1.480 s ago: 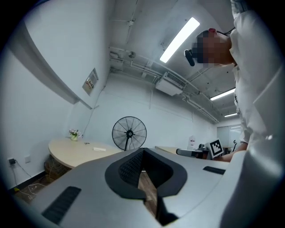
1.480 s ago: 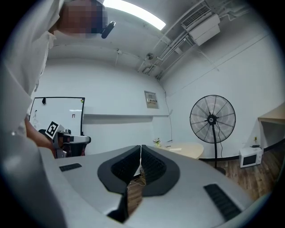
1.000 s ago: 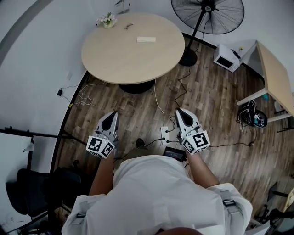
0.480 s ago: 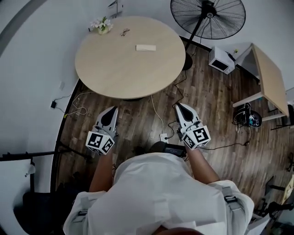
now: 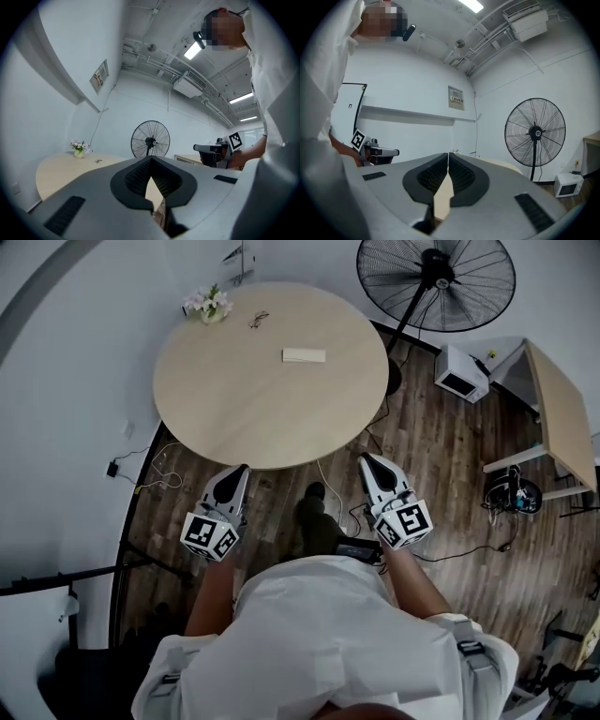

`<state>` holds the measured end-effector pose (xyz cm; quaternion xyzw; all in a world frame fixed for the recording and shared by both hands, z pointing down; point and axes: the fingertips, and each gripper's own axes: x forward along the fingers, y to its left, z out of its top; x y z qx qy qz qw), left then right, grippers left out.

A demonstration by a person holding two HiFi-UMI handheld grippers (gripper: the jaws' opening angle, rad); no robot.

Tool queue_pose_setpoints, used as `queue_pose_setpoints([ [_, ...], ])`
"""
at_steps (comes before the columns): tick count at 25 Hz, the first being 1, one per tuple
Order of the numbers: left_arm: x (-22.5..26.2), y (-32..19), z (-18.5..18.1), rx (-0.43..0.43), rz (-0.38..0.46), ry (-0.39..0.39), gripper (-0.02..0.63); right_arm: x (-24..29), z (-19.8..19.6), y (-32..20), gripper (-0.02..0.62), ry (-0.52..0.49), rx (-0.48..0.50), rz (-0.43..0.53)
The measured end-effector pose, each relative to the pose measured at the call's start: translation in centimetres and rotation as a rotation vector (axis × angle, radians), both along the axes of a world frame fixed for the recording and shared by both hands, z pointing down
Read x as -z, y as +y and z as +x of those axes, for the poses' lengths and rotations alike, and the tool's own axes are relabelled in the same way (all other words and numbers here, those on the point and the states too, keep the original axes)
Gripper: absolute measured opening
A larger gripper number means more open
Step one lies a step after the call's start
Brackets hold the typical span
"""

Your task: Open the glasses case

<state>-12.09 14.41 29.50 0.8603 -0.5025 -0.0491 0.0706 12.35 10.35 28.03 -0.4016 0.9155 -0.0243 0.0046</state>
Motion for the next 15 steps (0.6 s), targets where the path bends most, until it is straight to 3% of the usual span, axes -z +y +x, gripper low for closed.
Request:
queue_pose_setpoints([
  [7,-0.5,-9.4,0.6,0.018,-0.046,-0.046,0.012,-2.3,1.3,-11.3,0.025,-0.03,-0.001,-0.018],
  [11,-0.6,-16.0,1.5,0.015,-0.08,-0.089,0.012,-2.6,2.3,-17.6,0.026,-0.025,0.042,0.003],
  [15,-0.9,-22.8,1.9,0.05,-0.117,-0.084,0.012,-3.5,2.8,-23.8,0.026,-0.009,0.11,-0.016],
])
